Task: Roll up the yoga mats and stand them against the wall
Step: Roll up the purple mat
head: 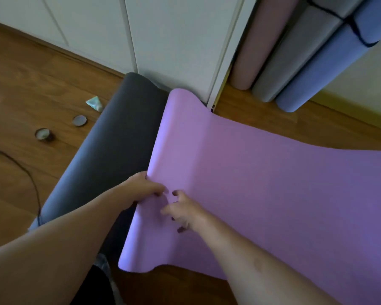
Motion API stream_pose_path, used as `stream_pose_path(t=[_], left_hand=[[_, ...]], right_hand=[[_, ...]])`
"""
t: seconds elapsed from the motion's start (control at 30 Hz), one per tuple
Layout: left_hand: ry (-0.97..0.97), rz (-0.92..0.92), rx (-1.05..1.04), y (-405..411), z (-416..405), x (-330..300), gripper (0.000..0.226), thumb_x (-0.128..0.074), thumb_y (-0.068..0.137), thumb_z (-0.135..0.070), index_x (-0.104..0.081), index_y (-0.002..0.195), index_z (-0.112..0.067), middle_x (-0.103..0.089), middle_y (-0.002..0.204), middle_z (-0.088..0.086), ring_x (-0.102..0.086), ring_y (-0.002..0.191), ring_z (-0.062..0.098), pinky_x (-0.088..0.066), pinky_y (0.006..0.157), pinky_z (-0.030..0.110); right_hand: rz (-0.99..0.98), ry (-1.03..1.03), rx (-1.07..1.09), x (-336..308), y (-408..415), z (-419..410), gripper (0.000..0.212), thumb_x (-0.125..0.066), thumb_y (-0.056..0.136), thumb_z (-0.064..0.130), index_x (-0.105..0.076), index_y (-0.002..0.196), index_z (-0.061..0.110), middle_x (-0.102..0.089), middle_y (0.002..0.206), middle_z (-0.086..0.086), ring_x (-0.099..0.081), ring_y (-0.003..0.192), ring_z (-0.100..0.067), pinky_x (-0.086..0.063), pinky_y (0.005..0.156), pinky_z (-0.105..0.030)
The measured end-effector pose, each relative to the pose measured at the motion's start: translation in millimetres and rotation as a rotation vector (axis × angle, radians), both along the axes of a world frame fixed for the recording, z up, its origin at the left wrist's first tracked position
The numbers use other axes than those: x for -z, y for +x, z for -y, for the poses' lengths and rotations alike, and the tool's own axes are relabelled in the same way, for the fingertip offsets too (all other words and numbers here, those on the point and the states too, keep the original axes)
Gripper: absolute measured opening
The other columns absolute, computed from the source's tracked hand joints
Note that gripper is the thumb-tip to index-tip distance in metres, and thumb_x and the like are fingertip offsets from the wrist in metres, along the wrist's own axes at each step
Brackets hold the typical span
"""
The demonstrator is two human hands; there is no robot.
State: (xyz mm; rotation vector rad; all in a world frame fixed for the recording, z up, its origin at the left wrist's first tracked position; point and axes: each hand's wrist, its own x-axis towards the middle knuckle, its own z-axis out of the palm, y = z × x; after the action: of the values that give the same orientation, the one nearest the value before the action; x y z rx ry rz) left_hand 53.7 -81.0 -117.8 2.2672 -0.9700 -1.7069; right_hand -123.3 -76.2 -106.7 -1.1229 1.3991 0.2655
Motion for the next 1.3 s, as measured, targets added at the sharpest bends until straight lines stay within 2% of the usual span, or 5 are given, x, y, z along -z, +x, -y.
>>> stream_pose_path(t=[0.3,0.5,0.67,0.9,1.3], left_hand=[[-0.095,-0.241,0.349,-124.8,-11.1,-167.6,0.027,-0.075,0.087,-0.018,-0.067,0.109,-0.005,-0.080,0.099,0.016,-0.079,0.089,0.032,-0.065,0.087,0.047],[-0.528,0.307,0.466,-190.9,-58.5,-291.9,0.038,-0.063,0.092,-0.051,-0.055,0.105,-0.016,-0.064,0.092,0.002,-0.065,0.080,0.024,-0.050,0.061,0.032],[-0.860,0.836,0.736,-178.9,-83.2,-341.1,0.019,-0.049,0.096,-0.012,-0.051,0.114,-0.016,-0.056,0.087,0.001,-0.054,0.075,0.026,-0.043,0.063,0.034],[-0.900,0.801,1.028,-190.4,-67.7,-329.3,0.021,-0.050,0.094,-0.013,-0.052,0.113,-0.022,-0.060,0.093,-0.004,-0.065,0.087,0.027,-0.052,0.072,0.039],[-0.728,0.719,1.205,-368.0,-21.2,-203.3,0.031,-0.045,0.101,-0.013,-0.053,0.131,-0.018,-0.065,0.120,0.007,-0.068,0.107,0.030,-0.047,0.079,0.036]], right_hand=[[-0.020,-0.306,0.316,-110.6,-82.1,-57.1,0.058,-0.079,0.087,0.034,-0.049,0.135,0.021,-0.062,0.127,-0.002,-0.066,0.110,-0.025,-0.066,0.083,-0.045],[0.197,-0.631,0.608,-207.1,-80.1,-124.3,0.032,-0.065,0.098,0.031,-0.061,0.129,0.025,-0.068,0.107,0.008,-0.065,0.095,-0.010,-0.056,0.088,-0.030],[0.423,-0.487,0.523,-270.0,-44.8,-140.0,0.024,-0.054,0.107,0.038,-0.067,0.125,0.029,-0.070,0.101,0.003,-0.066,0.088,-0.007,-0.061,0.081,-0.020],[0.085,-0.308,-0.213,-326.7,-154.5,-105.6,0.049,-0.066,0.106,0.025,-0.054,0.149,0.006,-0.060,0.144,-0.013,-0.064,0.127,-0.032,-0.057,0.101,-0.039],[-0.524,-0.313,0.360,-160.1,-515.9,-69.5,0.028,-0.060,0.104,0.020,-0.060,0.128,0.006,-0.063,0.123,-0.014,-0.067,0.107,-0.033,-0.062,0.093,-0.047]])
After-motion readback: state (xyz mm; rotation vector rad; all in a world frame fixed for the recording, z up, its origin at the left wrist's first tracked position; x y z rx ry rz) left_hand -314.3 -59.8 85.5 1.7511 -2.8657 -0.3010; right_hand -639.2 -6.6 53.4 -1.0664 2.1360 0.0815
